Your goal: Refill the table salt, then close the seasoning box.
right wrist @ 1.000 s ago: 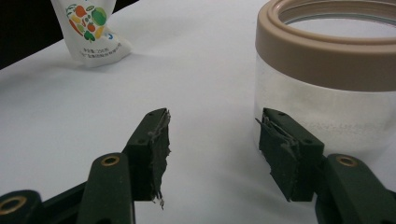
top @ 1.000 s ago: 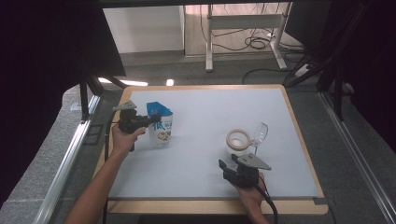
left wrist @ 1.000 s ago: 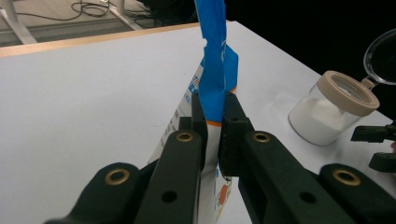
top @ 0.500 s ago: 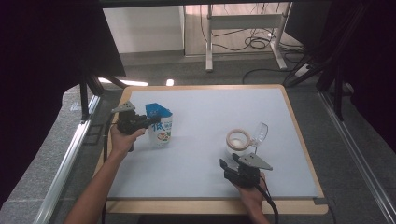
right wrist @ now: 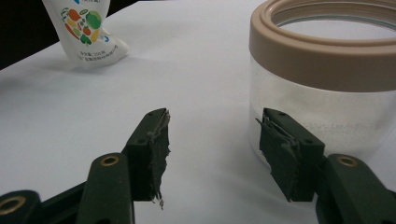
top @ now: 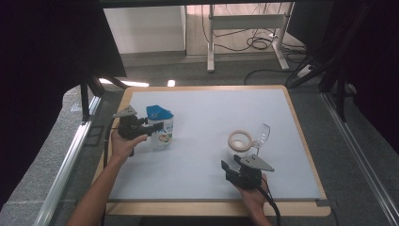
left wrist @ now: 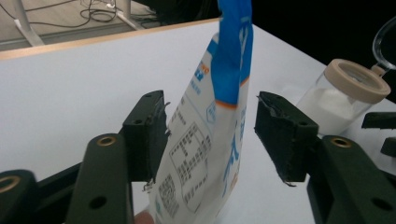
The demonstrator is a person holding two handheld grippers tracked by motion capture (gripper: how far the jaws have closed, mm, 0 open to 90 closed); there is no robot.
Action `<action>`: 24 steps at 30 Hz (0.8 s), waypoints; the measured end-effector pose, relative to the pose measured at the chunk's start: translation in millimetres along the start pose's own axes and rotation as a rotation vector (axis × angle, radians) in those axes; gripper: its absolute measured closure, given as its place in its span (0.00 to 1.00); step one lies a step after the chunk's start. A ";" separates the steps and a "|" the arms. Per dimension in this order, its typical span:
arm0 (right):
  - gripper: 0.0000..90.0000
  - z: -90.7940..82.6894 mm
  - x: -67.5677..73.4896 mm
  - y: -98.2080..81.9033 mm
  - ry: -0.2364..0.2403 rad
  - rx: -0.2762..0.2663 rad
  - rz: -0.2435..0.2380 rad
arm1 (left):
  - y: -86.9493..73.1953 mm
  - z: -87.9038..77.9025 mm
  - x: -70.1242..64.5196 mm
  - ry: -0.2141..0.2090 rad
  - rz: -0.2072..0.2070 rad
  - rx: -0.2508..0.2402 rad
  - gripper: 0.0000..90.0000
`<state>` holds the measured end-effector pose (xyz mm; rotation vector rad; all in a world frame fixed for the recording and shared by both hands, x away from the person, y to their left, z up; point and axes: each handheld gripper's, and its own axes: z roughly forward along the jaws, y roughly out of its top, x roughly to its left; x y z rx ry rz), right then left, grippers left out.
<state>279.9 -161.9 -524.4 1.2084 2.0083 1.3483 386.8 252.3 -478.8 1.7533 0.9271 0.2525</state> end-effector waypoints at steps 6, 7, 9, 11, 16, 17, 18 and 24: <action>0.48 -0.3 0.6 0.5 0.000 -0.003 -0.004 | -6.8 -0.6 -0.3 0.000 -0.001 0.028 0.45; 0.48 -0.6 0.8 0.5 0.000 -0.004 -0.004 | -7.7 -0.5 -0.5 -0.002 -0.003 0.028 0.44; 0.48 -1.3 1.0 0.4 0.001 -0.005 -0.007 | -10.2 -0.5 -1.0 -0.002 -0.003 0.031 0.44; 0.48 -2.6 1.8 0.2 0.005 -0.005 -0.010 | -13.3 -0.5 -1.5 0.003 -0.005 0.037 0.43; 0.49 -12.8 0.6 -2.4 0.012 -0.004 -0.010 | -21.0 -1.7 -2.7 0.021 0.003 0.060 0.40; 0.51 -15.8 -0.6 -3.0 0.012 -0.009 -0.007 | -22.5 -2.3 -3.3 0.025 -0.001 0.063 0.39; 0.54 -19.2 -2.2 -3.6 0.011 -0.017 -0.004 | -23.3 -2.6 -3.0 0.023 0.001 0.065 0.39; 0.81 -42.6 -10.6 -9.8 -0.010 -0.061 -0.012 | -29.6 -2.2 -2.6 0.026 -0.017 0.077 0.38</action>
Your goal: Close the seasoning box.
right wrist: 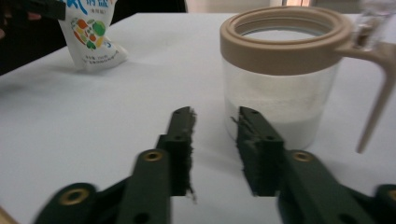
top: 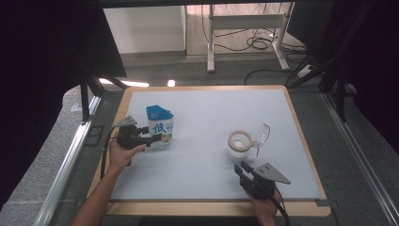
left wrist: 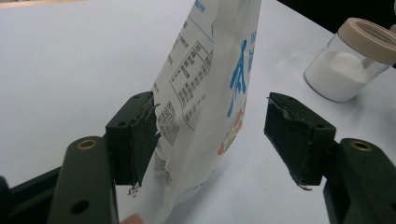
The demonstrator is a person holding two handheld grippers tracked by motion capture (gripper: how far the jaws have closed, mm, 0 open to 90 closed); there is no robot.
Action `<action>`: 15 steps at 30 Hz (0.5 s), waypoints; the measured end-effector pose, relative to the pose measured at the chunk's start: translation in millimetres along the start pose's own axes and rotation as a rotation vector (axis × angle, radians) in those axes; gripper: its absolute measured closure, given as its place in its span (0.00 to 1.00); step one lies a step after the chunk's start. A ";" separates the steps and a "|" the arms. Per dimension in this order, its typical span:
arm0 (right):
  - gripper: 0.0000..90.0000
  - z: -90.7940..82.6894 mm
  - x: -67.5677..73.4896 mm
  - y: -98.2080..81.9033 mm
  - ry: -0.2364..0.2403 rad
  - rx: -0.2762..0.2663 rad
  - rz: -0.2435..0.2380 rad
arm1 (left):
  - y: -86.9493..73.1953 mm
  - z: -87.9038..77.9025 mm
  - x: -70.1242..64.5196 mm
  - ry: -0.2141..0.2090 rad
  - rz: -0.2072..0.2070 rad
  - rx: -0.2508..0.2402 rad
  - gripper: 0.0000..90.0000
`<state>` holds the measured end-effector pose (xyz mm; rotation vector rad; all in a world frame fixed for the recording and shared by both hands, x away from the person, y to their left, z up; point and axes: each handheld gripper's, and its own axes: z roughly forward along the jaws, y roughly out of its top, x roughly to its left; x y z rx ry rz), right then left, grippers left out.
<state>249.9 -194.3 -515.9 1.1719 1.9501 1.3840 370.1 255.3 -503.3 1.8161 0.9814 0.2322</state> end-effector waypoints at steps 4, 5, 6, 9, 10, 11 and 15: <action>0.97 -12.2 -7.8 0.2 0.014 -0.030 0.006 | -3.4 1.9 -1.9 0.006 0.006 0.014 0.38; 0.99 -14.9 -9.5 0.6 0.014 -0.036 0.006 | -4.2 2.0 -2.4 0.007 0.003 0.013 0.38; 0.99 -17.4 -11.1 1.2 0.012 -0.041 0.008 | -4.6 2.2 -2.6 0.006 0.001 0.013 0.38; 1.00 -24.3 -16.8 3.9 0.000 -0.064 0.005 | -4.9 1.6 -3.2 0.011 0.005 0.017 0.37; 1.00 -26.0 -18.8 5.5 -0.009 -0.071 0.003 | -5.0 1.0 -3.8 0.013 0.002 0.016 0.37; 1.00 -27.4 -20.8 6.8 -0.013 -0.076 0.003 | -5.1 0.3 -4.4 0.016 0.006 0.016 0.38; 1.00 -32.5 -32.5 16.4 -0.050 -0.118 0.014 | -6.2 -1.1 -4.5 0.018 0.010 0.019 0.37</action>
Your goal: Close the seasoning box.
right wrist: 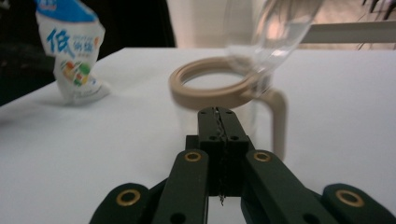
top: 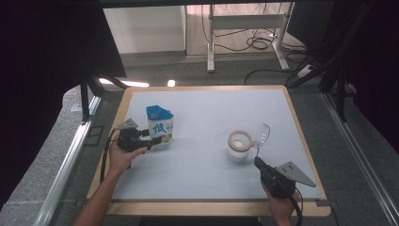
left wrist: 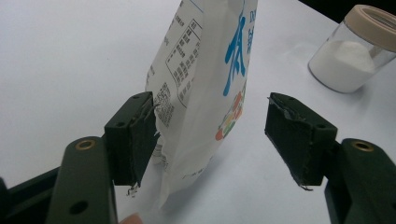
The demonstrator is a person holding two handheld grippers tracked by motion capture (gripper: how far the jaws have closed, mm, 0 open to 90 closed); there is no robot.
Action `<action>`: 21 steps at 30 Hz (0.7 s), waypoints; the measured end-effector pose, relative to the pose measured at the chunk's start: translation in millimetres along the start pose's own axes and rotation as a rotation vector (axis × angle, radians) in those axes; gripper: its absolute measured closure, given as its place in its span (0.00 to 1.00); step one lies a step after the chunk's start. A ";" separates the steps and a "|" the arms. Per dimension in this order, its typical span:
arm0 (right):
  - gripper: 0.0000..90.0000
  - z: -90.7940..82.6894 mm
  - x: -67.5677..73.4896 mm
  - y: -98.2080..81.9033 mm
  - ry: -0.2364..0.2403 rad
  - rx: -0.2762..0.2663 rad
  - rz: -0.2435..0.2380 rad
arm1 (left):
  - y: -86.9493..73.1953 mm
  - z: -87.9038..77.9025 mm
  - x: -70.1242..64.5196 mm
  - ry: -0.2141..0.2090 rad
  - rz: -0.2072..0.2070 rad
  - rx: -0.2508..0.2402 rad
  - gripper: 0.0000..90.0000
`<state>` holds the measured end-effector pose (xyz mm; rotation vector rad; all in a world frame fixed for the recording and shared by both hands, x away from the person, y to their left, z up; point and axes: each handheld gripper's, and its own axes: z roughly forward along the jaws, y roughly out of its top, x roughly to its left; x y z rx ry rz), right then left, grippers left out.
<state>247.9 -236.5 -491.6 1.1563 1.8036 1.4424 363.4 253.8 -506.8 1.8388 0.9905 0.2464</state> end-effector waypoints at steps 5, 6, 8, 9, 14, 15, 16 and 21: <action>1.00 -2.3 -16.1 18.1 -0.045 -0.046 0.019 | -3.4 -1.7 -1.5 0.002 -0.003 0.002 0.37; 1.00 -0.7 -21.1 23.1 -0.054 -0.046 0.029 | -4.3 -1.7 -1.2 0.001 -0.003 0.003 0.37; 1.00 1.0 -25.5 27.0 -0.064 -0.057 0.043 | -6.0 -2.2 -0.8 0.003 -0.003 0.007 0.37; 1.00 2.1 -27.0 28.5 -0.069 -0.061 0.044 | -7.3 -2.8 -0.6 0.004 -0.007 0.010 0.37; 1.00 5.8 -33.3 31.4 -0.088 -0.066 0.048 | -11.6 -5.5 0.5 0.006 -0.012 0.012 0.37; 1.00 6.3 -34.4 31.9 -0.087 -0.067 0.052 | -11.9 -5.8 0.8 0.007 -0.014 0.012 0.37; 1.00 6.8 -35.4 32.4 -0.089 -0.066 0.052 | -12.1 -6.0 1.3 0.006 -0.011 0.012 0.37; 1.00 10.2 -39.7 35.6 -0.089 -0.065 0.061 | -13.5 -4.7 1.0 0.005 -0.015 0.018 0.37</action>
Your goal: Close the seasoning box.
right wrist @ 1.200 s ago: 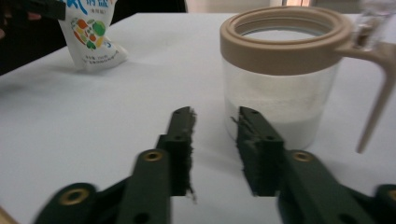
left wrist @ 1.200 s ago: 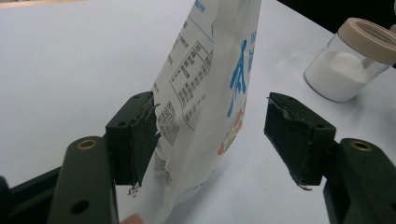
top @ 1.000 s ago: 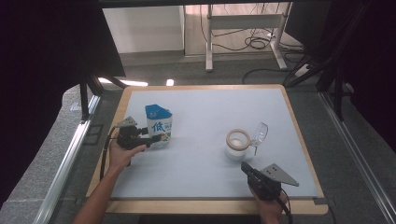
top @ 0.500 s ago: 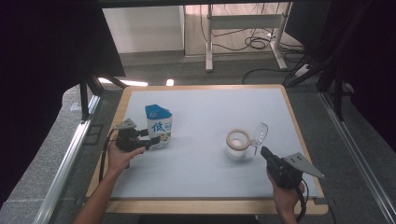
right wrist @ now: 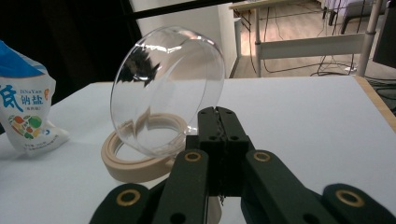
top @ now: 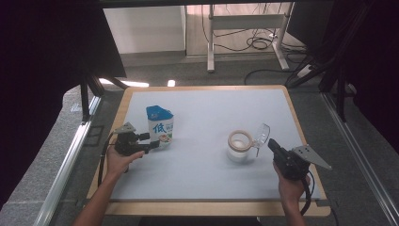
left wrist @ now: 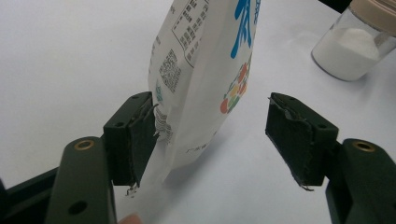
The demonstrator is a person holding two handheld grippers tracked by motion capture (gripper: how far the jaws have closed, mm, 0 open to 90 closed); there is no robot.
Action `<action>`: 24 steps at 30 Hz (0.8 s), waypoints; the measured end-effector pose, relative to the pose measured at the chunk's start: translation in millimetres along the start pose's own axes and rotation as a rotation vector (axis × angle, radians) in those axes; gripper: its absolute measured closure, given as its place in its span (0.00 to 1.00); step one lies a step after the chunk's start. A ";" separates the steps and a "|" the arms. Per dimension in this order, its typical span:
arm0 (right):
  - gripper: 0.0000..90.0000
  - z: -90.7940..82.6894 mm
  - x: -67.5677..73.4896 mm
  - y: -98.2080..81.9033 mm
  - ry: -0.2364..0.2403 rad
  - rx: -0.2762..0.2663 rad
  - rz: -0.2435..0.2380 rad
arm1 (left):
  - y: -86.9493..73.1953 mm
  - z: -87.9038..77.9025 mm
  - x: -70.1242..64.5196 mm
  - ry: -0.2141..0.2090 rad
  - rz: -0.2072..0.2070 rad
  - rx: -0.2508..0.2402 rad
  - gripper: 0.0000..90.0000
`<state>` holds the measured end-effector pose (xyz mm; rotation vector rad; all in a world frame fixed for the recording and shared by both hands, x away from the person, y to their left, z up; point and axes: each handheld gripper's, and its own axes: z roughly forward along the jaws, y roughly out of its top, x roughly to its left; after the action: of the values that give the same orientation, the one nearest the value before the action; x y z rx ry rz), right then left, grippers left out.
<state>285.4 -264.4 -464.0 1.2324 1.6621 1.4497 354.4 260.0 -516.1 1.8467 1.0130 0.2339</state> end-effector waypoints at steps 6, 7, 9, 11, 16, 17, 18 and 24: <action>1.00 3.8 0.9 6.0 0.007 -0.001 -0.006 | -2.1 -0.7 -0.8 -0.002 -0.001 0.003 0.37; 1.00 4.2 0.8 6.6 0.010 0.002 -0.007 | -2.3 -1.1 -1.0 -0.003 -0.001 0.004 0.36; 1.00 6.2 1.6 7.8 0.015 0.003 -0.008 | -3.0 -2.5 -0.8 -0.004 -0.001 0.003 0.36; 1.00 7.7 3.4 8.9 0.019 0.004 -0.012 | -4.3 -3.8 -0.3 -0.007 0.001 0.003 0.36; 1.00 9.8 6.6 11.6 0.023 0.000 -0.016 | -7.7 -5.5 0.8 -0.006 -0.007 0.010 0.36; 1.00 10.4 7.3 12.4 0.026 -0.002 -0.018 | -8.0 -5.5 0.8 -0.006 -0.007 0.010 0.36; 1.00 10.5 7.6 12.9 0.027 -0.001 -0.019 | -8.5 -5.4 0.6 -0.007 -0.007 0.012 0.36; 1.00 12.8 11.8 14.6 0.026 -0.009 -0.020 | -12.4 -2.8 -0.3 -0.012 -0.012 0.023 0.36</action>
<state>295.9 -248.9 -451.1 1.1932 1.6790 1.4650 345.9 263.8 -524.8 1.8599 1.0214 0.2046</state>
